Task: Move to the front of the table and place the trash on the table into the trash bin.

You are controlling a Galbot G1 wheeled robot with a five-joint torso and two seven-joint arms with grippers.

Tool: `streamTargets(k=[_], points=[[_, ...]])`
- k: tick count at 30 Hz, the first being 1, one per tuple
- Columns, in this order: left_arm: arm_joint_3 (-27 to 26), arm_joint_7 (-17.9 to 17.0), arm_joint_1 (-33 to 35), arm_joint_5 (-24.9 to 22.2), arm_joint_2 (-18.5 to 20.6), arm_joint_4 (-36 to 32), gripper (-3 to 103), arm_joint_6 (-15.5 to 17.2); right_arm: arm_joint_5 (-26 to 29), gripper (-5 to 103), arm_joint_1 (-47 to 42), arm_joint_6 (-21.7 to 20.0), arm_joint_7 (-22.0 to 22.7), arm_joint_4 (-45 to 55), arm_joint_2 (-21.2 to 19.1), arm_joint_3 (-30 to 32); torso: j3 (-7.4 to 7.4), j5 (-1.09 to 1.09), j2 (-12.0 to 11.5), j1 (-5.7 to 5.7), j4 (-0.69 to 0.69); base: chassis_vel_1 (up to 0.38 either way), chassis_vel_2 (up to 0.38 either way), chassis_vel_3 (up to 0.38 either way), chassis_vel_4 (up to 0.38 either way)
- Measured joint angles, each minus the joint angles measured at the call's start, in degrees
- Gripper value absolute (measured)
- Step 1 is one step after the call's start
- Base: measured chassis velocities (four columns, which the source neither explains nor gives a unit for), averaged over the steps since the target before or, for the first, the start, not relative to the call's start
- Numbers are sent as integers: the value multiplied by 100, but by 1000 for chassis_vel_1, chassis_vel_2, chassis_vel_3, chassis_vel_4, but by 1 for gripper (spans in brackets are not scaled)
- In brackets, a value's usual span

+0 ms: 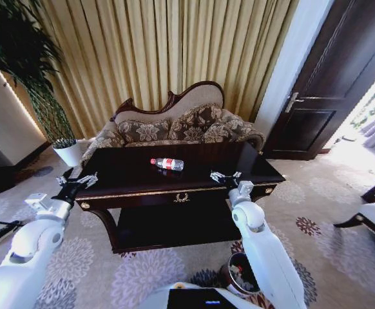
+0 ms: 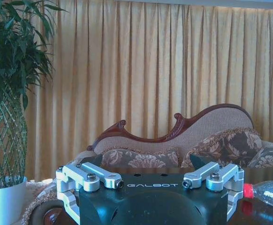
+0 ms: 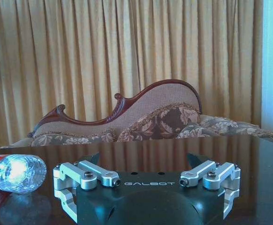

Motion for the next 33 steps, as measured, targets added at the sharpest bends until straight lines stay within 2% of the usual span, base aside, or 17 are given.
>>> streamTargets(k=[33], points=[[-60,-25,103,13,-22,-82,100,13,177,100,156,-6,-99,-64,-107,-96,0,0,0,0,-1,0,0,0,0]])
